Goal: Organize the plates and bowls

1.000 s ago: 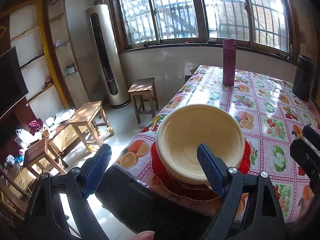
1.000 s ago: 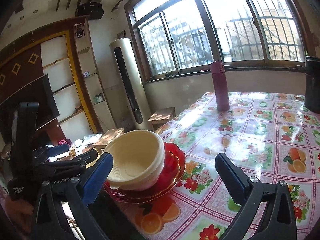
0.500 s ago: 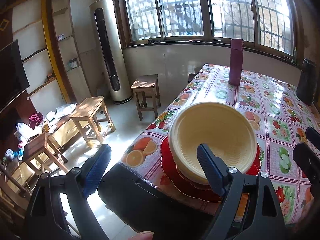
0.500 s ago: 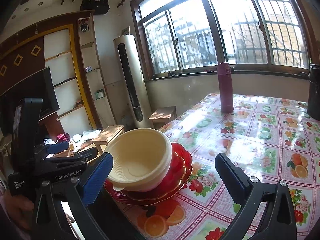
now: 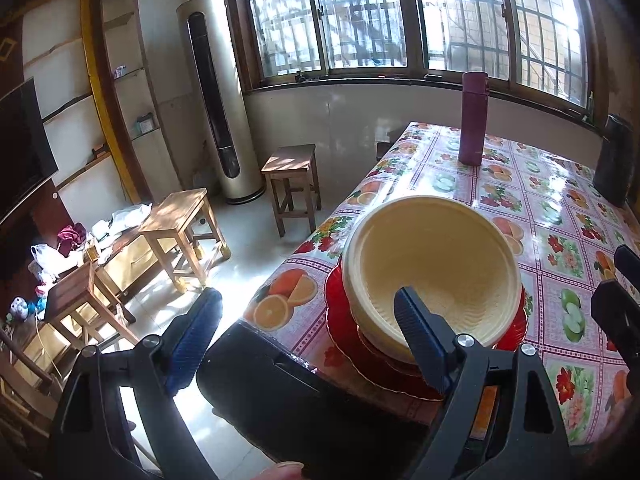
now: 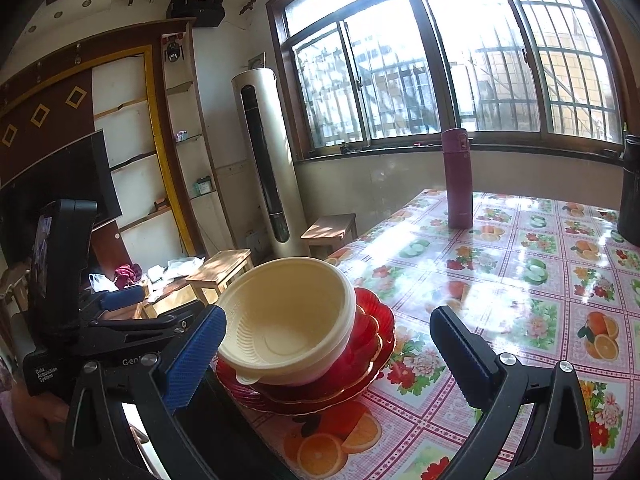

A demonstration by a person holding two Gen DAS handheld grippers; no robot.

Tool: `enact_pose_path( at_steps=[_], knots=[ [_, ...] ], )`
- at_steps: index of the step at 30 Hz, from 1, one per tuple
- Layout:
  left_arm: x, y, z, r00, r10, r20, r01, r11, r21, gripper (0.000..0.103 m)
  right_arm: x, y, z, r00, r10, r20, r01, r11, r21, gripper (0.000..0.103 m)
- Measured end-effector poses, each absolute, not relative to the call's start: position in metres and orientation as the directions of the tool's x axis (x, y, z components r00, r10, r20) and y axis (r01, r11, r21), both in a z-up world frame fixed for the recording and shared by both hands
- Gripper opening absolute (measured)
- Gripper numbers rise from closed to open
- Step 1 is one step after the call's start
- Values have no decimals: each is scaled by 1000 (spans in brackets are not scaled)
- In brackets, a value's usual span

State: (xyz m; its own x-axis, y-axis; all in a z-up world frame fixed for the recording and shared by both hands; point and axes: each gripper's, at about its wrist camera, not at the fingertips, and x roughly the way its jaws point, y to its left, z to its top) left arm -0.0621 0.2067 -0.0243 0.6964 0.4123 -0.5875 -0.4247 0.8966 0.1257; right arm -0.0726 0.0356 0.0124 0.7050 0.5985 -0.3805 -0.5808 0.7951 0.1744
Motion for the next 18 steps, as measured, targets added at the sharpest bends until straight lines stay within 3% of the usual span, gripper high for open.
enact_pose_path(
  at_steps=[18],
  knots=[
    [-63,207,-31,687,405,-603,-419,899,126,88,-71,38,8,695,600,-397,-579,794,186,103]
  ],
)
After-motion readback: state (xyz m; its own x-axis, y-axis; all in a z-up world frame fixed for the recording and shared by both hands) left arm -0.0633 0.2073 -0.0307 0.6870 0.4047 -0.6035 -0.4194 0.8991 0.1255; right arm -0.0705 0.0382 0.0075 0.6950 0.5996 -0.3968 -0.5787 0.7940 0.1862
